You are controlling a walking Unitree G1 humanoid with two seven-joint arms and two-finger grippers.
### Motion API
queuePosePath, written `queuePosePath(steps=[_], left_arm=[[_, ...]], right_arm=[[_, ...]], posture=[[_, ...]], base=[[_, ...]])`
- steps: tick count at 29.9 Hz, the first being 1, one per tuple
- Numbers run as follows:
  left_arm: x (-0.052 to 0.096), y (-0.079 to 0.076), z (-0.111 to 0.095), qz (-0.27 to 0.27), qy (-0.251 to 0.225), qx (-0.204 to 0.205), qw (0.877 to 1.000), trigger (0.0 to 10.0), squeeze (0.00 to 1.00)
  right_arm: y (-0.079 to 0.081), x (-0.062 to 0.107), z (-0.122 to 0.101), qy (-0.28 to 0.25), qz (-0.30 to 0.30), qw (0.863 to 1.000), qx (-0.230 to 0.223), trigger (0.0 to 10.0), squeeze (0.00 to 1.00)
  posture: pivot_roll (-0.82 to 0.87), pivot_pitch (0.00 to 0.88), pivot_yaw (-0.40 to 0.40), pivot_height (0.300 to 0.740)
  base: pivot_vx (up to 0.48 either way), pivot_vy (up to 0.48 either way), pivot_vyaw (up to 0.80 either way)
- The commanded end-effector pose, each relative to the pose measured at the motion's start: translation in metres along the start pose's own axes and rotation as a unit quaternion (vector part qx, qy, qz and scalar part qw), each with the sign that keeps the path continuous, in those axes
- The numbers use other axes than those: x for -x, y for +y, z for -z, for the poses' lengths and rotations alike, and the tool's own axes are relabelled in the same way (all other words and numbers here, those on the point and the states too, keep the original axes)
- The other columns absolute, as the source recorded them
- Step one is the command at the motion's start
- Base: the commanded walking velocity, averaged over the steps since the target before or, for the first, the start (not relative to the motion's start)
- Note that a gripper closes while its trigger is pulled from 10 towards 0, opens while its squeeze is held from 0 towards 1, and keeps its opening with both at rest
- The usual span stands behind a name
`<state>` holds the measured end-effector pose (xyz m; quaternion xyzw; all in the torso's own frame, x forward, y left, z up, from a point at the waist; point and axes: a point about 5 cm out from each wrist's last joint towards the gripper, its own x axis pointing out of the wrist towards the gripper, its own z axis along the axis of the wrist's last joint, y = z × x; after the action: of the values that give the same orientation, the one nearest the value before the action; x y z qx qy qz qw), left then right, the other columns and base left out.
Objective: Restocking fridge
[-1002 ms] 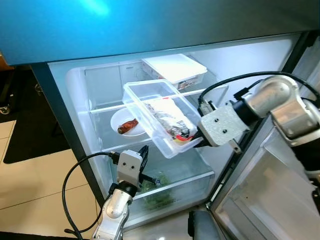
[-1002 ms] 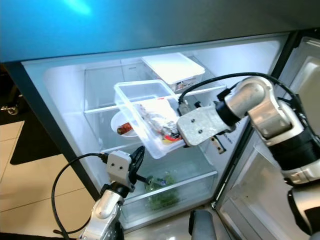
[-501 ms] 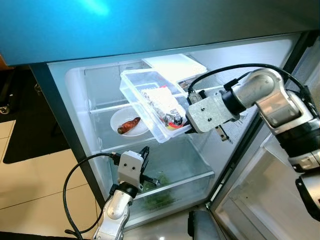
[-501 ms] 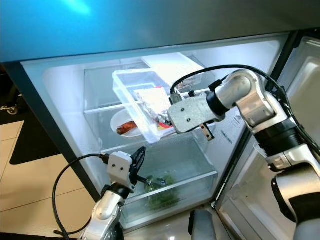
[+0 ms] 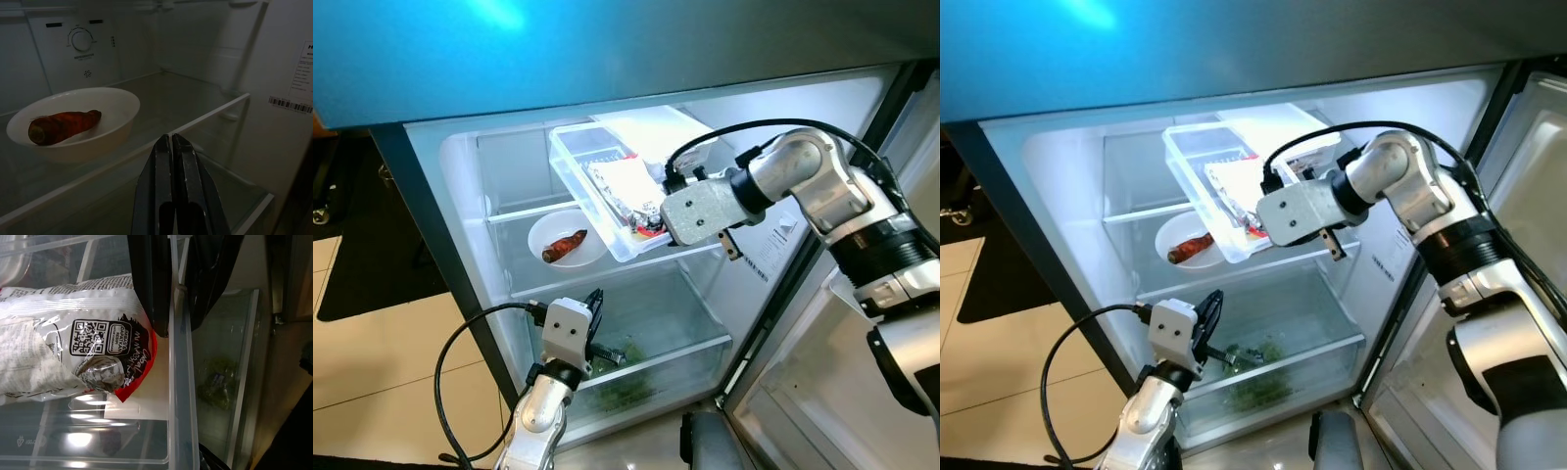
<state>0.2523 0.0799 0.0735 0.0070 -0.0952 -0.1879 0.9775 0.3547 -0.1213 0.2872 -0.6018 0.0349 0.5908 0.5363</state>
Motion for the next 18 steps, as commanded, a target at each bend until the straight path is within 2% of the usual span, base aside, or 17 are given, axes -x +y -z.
queuePosePath(steps=[1,7,8,9,11,12,16,18], left_arm=[[-0.002,-0.009,-0.002,0.001,-0.004,0.014,1.000,10.0,0.00],[-0.002,-0.010,-0.002,-0.001,-0.004,0.015,1.000,10.0,0.00],[-0.002,-0.010,-0.002,-0.001,-0.004,0.015,1.000,10.0,0.00],[-0.001,-0.010,-0.002,0.000,-0.003,0.015,1.000,10.0,0.00],[-0.001,-0.010,-0.002,0.000,-0.003,0.015,1.000,10.0,0.00],[-0.001,-0.010,-0.002,0.000,-0.003,0.015,1.000,10.0,0.00],[-0.001,-0.010,-0.002,0.000,-0.004,0.015,1.000,10.0,0.00],[-0.001,-0.010,-0.002,0.000,-0.004,0.015,1.000,10.0,0.00]], right_arm=[[-0.008,0.002,0.000,0.011,0.016,1.000,0.005,10.0,0.00],[-0.018,0.000,-0.002,0.011,0.032,0.999,0.006,10.0,0.00],[-0.019,0.000,-0.002,0.009,0.034,0.999,0.006,10.0,0.02],[-0.021,-0.001,-0.003,0.007,0.035,0.999,0.007,10.0,0.08],[-0.021,-0.001,-0.003,0.007,0.035,0.999,0.007,10.0,0.08],[-0.024,-0.001,-0.003,0.005,0.039,0.999,0.008,10.0,0.48],[-0.028,-0.002,-0.004,0.008,0.050,0.999,0.009,10.0,0.52],[-0.029,-0.003,-0.003,0.011,0.057,0.998,0.014,10.0,0.44]], posture=[[-0.13,0.000,-0.027,0.557],[-0.12,0.000,-0.030,0.557],[-0.12,0.000,-0.030,0.557],[-0.12,0.000,-0.030,0.557],[-0.12,0.000,-0.030,0.557],[-0.12,0.000,-0.029,0.557],[-0.12,0.000,-0.029,0.557],[-0.12,0.000,-0.029,0.557]], base=[[0.000,0.000,0.00],[0.000,0.000,0.00],[0.000,0.000,0.00],[0.000,0.000,0.00],[0.000,0.000,0.00],[0.000,0.000,0.00],[0.000,0.000,0.00],[0.000,0.000,0.00]])
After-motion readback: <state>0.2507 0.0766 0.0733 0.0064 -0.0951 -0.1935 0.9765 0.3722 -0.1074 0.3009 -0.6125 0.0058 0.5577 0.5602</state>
